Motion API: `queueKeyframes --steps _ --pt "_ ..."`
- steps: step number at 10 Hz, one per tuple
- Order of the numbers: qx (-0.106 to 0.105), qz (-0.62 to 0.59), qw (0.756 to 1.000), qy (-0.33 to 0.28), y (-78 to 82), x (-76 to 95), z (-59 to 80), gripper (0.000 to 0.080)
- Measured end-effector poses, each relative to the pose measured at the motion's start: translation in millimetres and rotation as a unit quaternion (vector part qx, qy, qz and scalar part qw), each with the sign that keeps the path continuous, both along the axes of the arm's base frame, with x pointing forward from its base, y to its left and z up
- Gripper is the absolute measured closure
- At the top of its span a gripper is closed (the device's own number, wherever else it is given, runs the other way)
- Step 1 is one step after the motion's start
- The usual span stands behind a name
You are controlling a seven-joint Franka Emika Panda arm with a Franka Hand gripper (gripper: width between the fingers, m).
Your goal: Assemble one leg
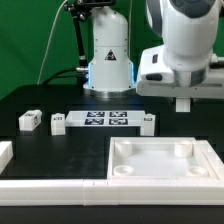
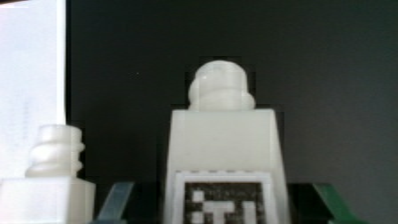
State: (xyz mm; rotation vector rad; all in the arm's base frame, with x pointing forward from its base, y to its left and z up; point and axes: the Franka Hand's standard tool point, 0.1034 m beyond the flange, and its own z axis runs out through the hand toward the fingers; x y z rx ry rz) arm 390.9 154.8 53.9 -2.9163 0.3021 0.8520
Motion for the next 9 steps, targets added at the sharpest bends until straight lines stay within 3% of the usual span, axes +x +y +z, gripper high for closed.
queueKeyframes --steps 2,3,6,8,9 --pt "0.002 0.010 0.998 -0.064 -8.6 16.9 12.2 0.0509" --pt "-0.008 0.035 0.992 -0.119 -12.6 35.6 21.4 0.0509" --pt "-0.010 0.061 0.968 -0.242 -17.0 69.3 41.6 0.0509" --pt "-0.006 0.051 0.946 -0.320 -10.6 76.8 42.8 0.0509" --pt "-0.004 0.053 0.939 -0.339 -8.2 72.4 40.4 0.0509"
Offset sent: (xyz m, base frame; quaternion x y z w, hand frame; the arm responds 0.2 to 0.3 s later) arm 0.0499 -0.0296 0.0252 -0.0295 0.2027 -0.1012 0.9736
